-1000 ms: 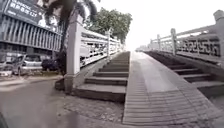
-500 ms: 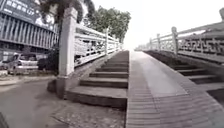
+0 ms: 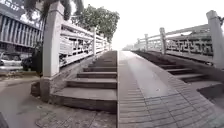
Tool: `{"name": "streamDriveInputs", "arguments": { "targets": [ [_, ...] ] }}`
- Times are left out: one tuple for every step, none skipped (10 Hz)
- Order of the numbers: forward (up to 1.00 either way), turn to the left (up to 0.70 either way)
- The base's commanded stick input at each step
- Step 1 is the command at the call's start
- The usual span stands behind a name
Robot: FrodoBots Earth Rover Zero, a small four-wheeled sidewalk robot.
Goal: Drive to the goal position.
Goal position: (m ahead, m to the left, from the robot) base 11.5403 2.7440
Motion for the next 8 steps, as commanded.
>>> {"name": "streamDriveInputs", "arguments": {
  "targets": [
    [0.00, -0.45],
    [0.00, -0.45],
    [0.00, -0.45],
    [0.00, -0.45],
    [0.00, -0.45],
    [0.00, -0.45],
    [0.00, -0.45],
    [0.00, -0.45]
  ]
}}
